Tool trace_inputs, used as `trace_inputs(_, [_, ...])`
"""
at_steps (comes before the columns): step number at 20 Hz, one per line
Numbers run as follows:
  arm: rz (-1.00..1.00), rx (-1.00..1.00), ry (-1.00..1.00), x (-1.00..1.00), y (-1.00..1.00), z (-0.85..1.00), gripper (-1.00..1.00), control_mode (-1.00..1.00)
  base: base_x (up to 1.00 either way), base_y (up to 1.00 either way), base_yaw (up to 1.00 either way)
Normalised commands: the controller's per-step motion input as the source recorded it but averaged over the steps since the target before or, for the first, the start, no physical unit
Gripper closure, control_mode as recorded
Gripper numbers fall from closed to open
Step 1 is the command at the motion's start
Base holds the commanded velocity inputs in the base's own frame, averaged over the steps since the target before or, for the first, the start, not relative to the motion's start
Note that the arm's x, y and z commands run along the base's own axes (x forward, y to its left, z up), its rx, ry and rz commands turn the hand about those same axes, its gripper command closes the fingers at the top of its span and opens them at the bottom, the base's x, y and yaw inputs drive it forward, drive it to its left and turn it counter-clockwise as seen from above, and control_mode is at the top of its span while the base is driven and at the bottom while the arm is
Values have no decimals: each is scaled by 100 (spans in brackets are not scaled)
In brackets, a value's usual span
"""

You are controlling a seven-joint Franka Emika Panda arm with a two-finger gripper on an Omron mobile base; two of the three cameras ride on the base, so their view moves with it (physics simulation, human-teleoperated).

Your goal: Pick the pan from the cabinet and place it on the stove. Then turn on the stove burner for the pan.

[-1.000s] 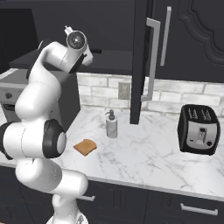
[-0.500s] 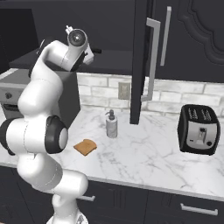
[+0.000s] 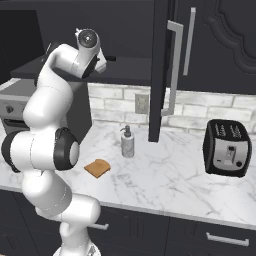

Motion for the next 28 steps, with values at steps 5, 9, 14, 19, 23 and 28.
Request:
trace_inputs(5, [-1,0,1,27,16,-34,-100,-100,0,0,0])
trace_inputs(9, [-1,4,0,32,7,-40,-100,-100,0,0,0])
trace_inputs(14, [-2,4,0,34,5,-44,-100,-100,0,0,0])
trace_inputs(19, [-2,0,0,13,1,-30,-100,-100,0,0,0])
trace_inputs(23, [0,2,-1,1,5,-29,-100,-100,0,0,0])
trace_inputs(28, [0,11,-4,9,5,-37,-100,-100,0,0,0])
